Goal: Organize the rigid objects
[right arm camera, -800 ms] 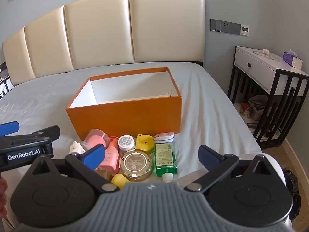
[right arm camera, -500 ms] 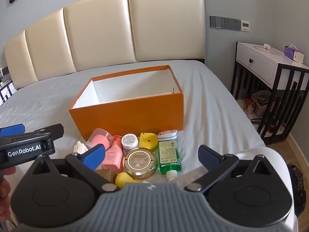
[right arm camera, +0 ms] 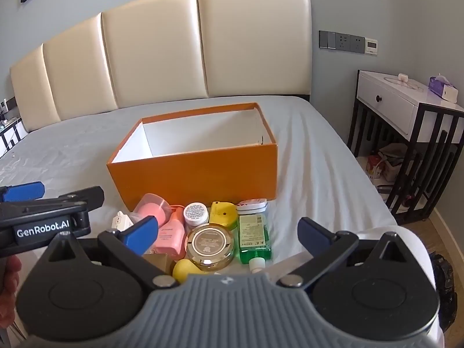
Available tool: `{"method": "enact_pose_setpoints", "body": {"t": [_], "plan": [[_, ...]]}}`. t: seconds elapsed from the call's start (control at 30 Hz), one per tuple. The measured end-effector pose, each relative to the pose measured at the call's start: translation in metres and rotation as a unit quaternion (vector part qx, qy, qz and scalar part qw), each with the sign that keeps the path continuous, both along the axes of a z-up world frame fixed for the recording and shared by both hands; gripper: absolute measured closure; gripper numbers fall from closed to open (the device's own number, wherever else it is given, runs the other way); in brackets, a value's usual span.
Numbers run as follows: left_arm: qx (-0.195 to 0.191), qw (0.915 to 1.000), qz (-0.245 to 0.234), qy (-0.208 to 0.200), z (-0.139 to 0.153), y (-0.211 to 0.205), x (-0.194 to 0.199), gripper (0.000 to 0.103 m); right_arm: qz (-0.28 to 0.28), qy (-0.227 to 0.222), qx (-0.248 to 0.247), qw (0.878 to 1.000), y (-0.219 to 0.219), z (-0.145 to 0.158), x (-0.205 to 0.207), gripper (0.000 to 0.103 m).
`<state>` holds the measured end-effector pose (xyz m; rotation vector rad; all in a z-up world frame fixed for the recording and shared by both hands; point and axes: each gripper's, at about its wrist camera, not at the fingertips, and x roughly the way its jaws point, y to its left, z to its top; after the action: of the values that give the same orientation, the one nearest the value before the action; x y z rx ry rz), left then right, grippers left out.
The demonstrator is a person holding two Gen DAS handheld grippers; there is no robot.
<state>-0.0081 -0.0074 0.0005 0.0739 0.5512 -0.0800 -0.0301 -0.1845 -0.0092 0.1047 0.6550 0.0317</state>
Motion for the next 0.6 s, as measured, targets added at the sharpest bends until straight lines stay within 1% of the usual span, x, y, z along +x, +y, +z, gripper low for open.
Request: {"method": "enact_pose_setpoints", "body": {"t": [0.37,0.6], "plan": [[-0.004,1.0000,0.000,0.008,-0.0011,0.0003,-0.0008,0.000,-0.003,0.008,-0.005,1.000,0.0011,-0.0025,-0.0029,0.003],[0.001,0.9999,0.000,0.012,-0.0023,-0.0013,-0.0004,0.000,-0.006,0.014,-0.006,1.000,0.0004,-0.0045,-0.0022,0.003]]}}
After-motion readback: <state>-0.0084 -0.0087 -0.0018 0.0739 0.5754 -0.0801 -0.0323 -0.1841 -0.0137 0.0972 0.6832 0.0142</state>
